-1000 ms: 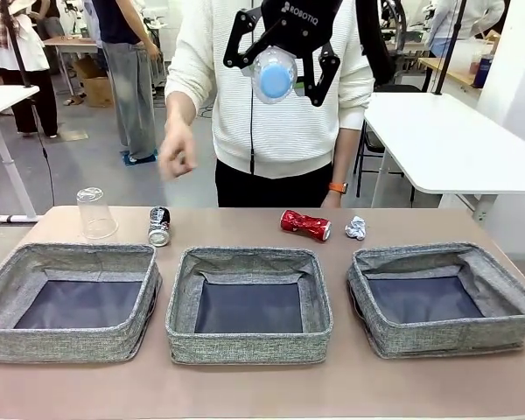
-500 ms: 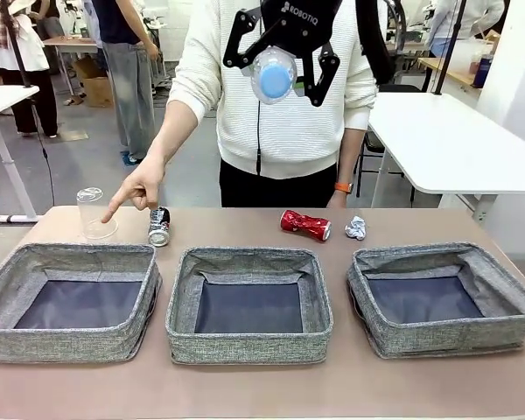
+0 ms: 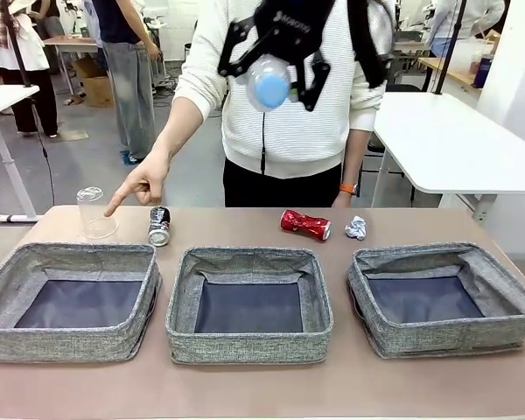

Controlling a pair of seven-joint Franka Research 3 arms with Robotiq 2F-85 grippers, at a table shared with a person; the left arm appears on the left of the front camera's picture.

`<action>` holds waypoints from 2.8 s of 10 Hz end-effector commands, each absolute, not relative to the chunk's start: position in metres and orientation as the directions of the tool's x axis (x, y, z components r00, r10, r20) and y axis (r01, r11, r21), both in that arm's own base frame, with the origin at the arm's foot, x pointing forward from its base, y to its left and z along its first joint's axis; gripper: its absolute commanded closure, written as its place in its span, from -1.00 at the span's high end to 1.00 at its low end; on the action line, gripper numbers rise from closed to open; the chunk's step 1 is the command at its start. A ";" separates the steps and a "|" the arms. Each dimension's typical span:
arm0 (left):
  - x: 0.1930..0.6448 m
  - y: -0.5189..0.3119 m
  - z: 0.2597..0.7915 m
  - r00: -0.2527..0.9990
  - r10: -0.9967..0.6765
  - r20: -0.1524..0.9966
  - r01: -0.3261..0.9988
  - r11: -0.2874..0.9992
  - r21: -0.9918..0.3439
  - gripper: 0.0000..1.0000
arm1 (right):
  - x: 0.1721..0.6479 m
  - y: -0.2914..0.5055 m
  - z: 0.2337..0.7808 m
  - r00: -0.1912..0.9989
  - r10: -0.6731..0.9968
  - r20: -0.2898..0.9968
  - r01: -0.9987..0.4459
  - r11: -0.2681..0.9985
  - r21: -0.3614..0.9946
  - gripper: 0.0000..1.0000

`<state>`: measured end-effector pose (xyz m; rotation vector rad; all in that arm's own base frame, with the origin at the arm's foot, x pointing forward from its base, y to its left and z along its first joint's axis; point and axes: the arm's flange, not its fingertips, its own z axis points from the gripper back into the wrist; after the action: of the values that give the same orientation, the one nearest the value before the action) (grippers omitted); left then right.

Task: Sort the waste into the appropriate baskets.
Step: Place the picked waste into the Fabric basket indicated by the person.

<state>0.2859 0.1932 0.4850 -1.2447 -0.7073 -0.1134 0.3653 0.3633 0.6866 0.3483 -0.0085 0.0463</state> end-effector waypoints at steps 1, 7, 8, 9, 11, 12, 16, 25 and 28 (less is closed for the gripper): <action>0.286 0.193 0.487 0.769 0.296 0.567 0.472 0.336 -0.815 1.00 | 0.419 0.474 0.656 0.885 0.457 0.085 -0.458 0.829 0.320 -1.00; 0.286 0.193 0.487 0.769 0.296 0.567 0.472 0.336 -0.815 1.00 | 0.346 0.645 0.499 0.642 0.763 0.076 -0.733 0.582 0.352 -1.00; 0.286 0.193 0.487 0.769 0.296 0.567 0.472 0.336 -0.815 1.00 | 0.346 0.645 0.499 0.642 0.763 0.076 -0.733 0.582 0.352 -1.00; 0.286 0.193 0.487 0.769 0.296 0.567 0.472 0.336 -0.815 1.00 | 0.344 0.664 0.494 0.501 0.861 0.083 -0.821 0.443 0.360 -1.00; 0.286 0.193 0.487 0.769 0.296 0.567 0.472 0.336 -0.815 1.00 | 0.348 0.666 0.482 0.496 0.848 0.184 -0.852 0.435 0.291 -1.00; 0.286 0.193 0.487 0.769 0.296 0.567 0.472 0.336 -0.815 1.00 | 0.346 0.669 0.478 0.472 0.859 0.199 -0.870 0.418 0.261 -1.00; 0.286 0.193 0.487 0.769 0.296 0.567 0.472 0.336 -0.815 1.00 | 0.349 0.661 0.476 0.493 0.847 0.201 -0.863 0.445 0.240 0.11; 0.286 0.193 0.487 0.769 0.296 0.567 0.472 0.336 -0.815 1.00 | 0.357 0.646 0.475 0.598 0.774 0.208 -0.801 0.568 0.189 1.00; 0.286 0.193 0.487 0.769 0.296 0.567 0.472 0.336 -0.815 1.00 | 0.358 0.644 0.475 0.606 0.772 0.194 -0.795 0.574 0.199 1.00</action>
<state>0.2861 0.1927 0.4856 -1.2429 -0.7072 -0.1152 0.3623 0.6544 0.4743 0.2778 -0.0768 0.9445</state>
